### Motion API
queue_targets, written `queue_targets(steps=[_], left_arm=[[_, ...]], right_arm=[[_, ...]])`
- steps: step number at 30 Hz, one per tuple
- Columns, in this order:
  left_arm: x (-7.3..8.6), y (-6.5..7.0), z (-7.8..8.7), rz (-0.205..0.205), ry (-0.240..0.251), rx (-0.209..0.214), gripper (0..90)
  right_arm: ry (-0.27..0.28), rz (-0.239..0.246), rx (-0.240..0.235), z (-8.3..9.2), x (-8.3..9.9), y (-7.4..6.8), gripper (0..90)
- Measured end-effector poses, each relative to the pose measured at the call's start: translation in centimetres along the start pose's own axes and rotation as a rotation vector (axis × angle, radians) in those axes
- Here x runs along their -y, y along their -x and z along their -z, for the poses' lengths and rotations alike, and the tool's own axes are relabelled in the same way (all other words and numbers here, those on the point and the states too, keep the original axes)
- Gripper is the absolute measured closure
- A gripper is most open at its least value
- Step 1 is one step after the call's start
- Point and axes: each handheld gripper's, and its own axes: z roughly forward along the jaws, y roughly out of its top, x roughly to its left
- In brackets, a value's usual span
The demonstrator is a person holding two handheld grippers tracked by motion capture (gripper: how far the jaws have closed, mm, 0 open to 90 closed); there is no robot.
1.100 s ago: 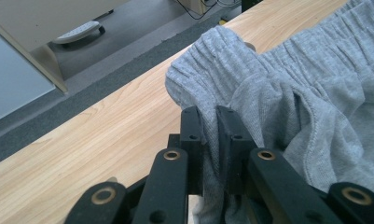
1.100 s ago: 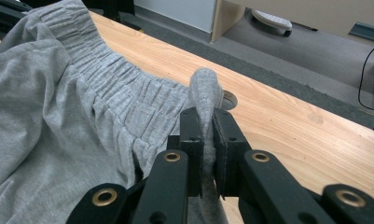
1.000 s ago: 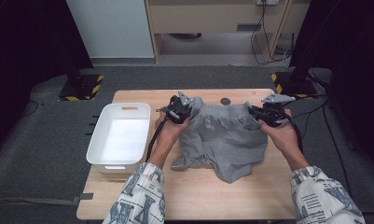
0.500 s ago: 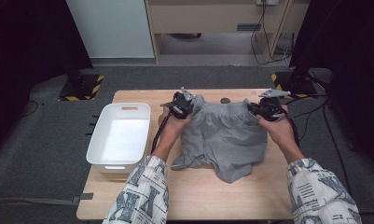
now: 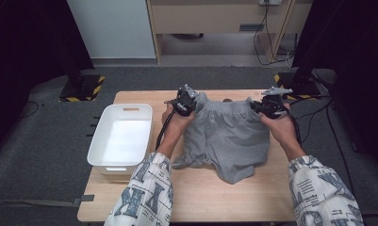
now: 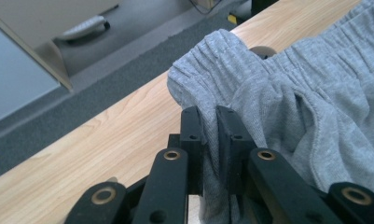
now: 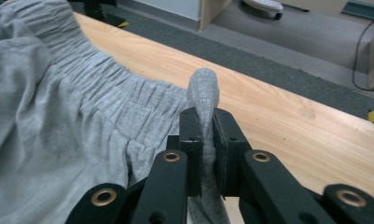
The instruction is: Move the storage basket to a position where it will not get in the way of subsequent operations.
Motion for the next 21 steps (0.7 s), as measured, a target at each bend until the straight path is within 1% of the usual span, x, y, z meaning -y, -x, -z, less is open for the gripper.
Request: queue_targets(steps=[1,2,3,4,5,6,7,8,9,10,11,13,14,15,18,20,21], left_arm=[[0.1,-0.2,-0.3,0.012,0.003,-0.01,75.9],[0.1,-0.2,-0.3,0.012,0.003,-0.01,66.2],[0.2,-0.4,-0.3,0.046,0.004,-0.024,57.2],[0.3,-0.3,-0.1,0.044,0.018,-0.016,57.5],[0.5,-0.2,0.1,0.035,0.027,-0.009,56.6],[0.6,0.0,0.2,0.031,0.025,0.004,54.6],[0.7,0.2,0.3,0.029,0.011,0.014,51.6],[0.8,0.4,0.3,0.022,-0.01,0.013,46.7],[1.0,0.7,0.5,0.022,-0.017,0.016,42.9],[1.2,1.0,0.7,0.025,-0.006,0.024,42.6],[1.5,1.2,0.9,0.028,-0.001,0.031,42.4],[1.8,1.7,1.1,0.033,-0.018,0.047,38.8],[1.9,1.9,1.2,0.032,-0.021,0.047,37.9],[2.1,2.0,1.3,0.032,-0.023,0.049,37.3],[2.5,2.0,1.7,0.051,-0.028,0.066,34.4],[2.6,1.9,2.2,0.078,-0.018,0.073,33.6],[2.6,1.9,2.2,0.078,-0.018,0.073,33.3]], right_arm=[[0.011,-0.002,0.013,-0.4,0.0,0.1,70.3],[0.002,-0.02,0.026,-0.8,0.0,0.1,58.2],[-0.009,-0.025,0.026,-1.2,0.1,0.1,49.1],[-0.028,-0.025,0.039,-1.5,0.2,0.0,42.4],[-0.035,-0.009,0.063,-1.5,0.4,-0.1,39.6],[-0.032,-0.001,0.07,-1.4,0.6,-0.2,39.7],[-0.039,-0.002,0.06,-1.4,0.7,-0.2,37.4],[-0.054,-0.004,0.056,-1.3,0.7,-0.3,36.0],[-0.062,-0.009,0.051,-1.1,0.7,-0.3,35.4],[-0.062,-0.013,0.043,-1.0,0.8,-0.4,35.1],[-0.045,-0.02,0.042,-0.8,1.0,-0.5,34.9],[-0.045,-0.015,0.04,-0.5,1.3,-0.8,33.3],[-0.045,-0.017,0.038,-0.4,1.4,-1.0,31.8],[-0.061,-0.018,0.033,-0.4,1.5,-1.0,30.1],[-0.06,-0.013,0.032,-0.2,1.8,-1.4,29.6],[-0.06,-0.019,0.028,-0.1,1.9,-1.5,28.9],[-0.062,-0.014,0.027,0.0,1.9,-1.5,28.0]])
